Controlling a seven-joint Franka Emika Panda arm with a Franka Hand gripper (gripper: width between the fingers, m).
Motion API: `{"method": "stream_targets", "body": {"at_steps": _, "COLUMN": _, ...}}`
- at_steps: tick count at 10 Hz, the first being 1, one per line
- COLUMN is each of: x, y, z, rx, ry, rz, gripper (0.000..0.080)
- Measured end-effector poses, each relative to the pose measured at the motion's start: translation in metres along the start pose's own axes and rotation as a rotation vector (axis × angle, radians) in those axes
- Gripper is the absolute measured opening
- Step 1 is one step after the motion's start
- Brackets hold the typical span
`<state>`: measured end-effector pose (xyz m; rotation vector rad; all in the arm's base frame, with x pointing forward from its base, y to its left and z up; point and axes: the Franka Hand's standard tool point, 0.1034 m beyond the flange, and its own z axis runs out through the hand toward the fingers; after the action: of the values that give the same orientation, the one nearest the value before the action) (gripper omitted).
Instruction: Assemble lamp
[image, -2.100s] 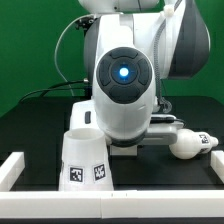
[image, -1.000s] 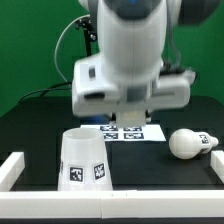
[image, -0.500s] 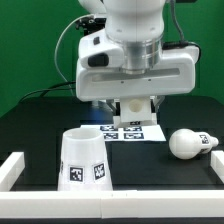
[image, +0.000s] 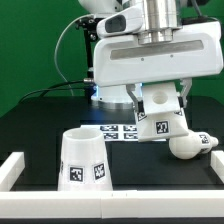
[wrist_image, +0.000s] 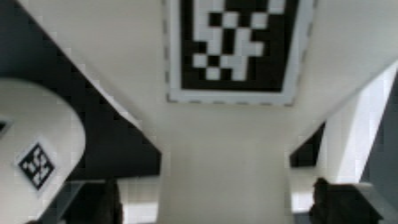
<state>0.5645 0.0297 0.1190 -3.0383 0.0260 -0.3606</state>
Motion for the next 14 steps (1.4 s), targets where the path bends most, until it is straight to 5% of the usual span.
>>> {"method": "stream_targets", "body": {"at_steps": 3, "x": 0.002, "y": 0.004, "z": 0.003, "rx": -0.030, "ry": 0.188, "rz": -0.009, "gripper": 0.0528}}
{"method": "stream_targets", "body": {"at_steps": 6, "x": 0.024, "y": -0.023, "z": 0.021, "rx": -0.017, "ry": 0.386, "rz": -0.019, "gripper": 0.0528}}
{"method": "stream_targets", "body": {"at_steps": 9, "x": 0.014, "y": -0.036, "z": 0.054, "rx": -0.003, "ry": 0.315, "rz": -0.009, "gripper": 0.0528}}
{"method": "stream_targets", "body": {"at_steps": 14, "x": 0.023, "y": -0.043, "z": 0.056, "rx": 0.003, "ry": 0.317, "rz": -0.004, "gripper": 0.0528}}
